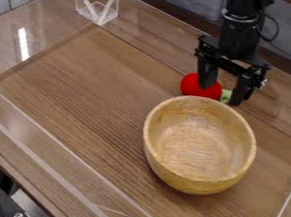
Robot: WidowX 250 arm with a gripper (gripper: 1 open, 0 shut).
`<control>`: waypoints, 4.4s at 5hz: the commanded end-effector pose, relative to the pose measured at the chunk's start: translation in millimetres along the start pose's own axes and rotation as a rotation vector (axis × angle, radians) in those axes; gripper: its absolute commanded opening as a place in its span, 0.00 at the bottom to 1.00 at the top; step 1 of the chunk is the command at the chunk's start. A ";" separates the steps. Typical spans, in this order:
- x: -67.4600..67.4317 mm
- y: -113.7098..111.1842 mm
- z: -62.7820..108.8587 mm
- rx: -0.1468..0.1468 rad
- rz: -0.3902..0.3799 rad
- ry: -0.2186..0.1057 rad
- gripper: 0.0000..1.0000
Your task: Move the red fruit to the right
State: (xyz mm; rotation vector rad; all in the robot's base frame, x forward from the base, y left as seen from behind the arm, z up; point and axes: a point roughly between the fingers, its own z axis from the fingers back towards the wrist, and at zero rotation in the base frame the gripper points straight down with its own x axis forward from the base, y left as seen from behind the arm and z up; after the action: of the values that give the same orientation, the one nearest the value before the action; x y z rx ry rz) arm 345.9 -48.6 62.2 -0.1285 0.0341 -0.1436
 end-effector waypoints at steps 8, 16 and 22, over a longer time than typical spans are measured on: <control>-3.4 120.4 101.6 0.003 0.169 -0.283 1.00; 9.1 111.4 74.3 -0.011 -0.028 -0.272 1.00; -15.9 166.7 85.0 0.064 -0.074 -0.297 1.00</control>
State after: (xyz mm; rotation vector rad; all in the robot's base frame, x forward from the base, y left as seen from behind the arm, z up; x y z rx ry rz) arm 348.2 123.9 85.8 -0.1475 -0.1712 -0.1817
